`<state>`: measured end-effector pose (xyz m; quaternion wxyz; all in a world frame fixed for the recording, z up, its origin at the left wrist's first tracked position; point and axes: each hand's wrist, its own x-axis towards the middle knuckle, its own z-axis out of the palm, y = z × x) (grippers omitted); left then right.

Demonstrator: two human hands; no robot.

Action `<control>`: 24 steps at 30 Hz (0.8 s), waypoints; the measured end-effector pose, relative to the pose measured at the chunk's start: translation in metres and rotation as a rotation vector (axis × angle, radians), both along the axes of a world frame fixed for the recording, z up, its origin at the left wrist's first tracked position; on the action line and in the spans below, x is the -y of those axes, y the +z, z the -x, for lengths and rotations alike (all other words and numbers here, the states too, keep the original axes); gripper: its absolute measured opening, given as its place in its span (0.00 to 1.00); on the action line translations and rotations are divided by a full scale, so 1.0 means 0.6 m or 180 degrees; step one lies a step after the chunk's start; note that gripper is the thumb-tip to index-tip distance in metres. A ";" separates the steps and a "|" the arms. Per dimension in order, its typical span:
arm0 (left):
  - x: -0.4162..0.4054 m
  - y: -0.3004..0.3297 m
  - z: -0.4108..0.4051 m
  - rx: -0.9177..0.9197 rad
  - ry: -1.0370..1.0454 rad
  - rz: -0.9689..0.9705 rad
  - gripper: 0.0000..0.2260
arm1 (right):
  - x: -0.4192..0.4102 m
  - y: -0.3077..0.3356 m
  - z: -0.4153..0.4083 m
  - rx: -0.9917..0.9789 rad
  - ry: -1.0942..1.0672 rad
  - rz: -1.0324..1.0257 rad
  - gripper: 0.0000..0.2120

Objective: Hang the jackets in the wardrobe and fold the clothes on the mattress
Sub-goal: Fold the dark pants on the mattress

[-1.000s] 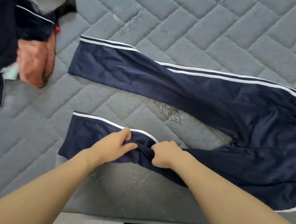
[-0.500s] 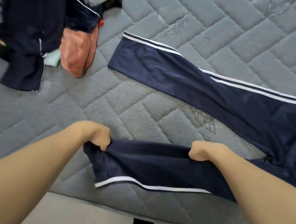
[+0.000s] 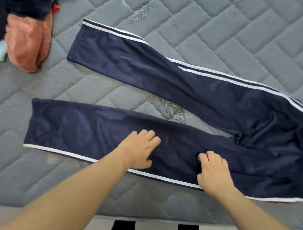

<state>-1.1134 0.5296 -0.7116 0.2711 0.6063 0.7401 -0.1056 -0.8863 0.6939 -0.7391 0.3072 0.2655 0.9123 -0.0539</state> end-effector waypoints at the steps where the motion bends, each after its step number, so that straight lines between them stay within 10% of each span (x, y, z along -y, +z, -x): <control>1: -0.018 -0.006 -0.043 0.0069 -0.0174 0.0056 0.30 | -0.014 0.003 -0.033 0.0390 -0.0108 0.0072 0.27; 6: -0.084 -0.039 -0.180 -0.0355 -0.0804 0.0870 0.42 | -0.085 0.015 -0.138 0.1361 -0.0208 -0.0246 0.36; 10: -0.108 -0.041 -0.238 -0.0889 -0.0760 0.1057 0.26 | -0.130 0.014 -0.185 0.1520 -0.0306 -0.0564 0.36; 19: -0.239 -0.002 -0.176 0.0633 0.0466 0.2515 0.15 | -0.216 0.046 -0.168 0.2053 -0.0445 0.0387 0.18; 24: -0.330 0.047 -0.109 -0.0091 -0.0150 0.2775 0.23 | -0.338 0.103 -0.107 0.2873 -0.1050 0.0660 0.29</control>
